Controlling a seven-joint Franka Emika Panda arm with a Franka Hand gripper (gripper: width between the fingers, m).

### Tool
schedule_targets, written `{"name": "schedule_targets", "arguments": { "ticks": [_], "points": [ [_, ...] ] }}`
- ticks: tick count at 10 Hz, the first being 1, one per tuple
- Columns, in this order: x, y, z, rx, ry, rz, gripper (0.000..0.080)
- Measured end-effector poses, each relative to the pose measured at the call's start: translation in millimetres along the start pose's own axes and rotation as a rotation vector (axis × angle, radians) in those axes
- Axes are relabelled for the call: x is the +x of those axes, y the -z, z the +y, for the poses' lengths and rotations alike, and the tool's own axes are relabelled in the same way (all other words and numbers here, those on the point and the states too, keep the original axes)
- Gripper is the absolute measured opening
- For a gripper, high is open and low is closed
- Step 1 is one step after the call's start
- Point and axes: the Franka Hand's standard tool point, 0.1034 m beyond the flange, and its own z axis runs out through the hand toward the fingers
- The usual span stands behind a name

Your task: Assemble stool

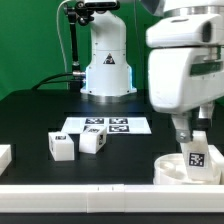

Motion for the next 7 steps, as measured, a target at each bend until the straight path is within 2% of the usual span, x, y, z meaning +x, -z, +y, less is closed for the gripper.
{"name": "schedule_targets", "arguments": {
  "ticks": [3,7],
  "points": [
    [4.2,-5.8,5.3,-0.008,0.163,-0.024,0.0648],
    [4.8,-8.6,3.6,-0.002,0.158,-0.028,0.0621]
  ]
}}
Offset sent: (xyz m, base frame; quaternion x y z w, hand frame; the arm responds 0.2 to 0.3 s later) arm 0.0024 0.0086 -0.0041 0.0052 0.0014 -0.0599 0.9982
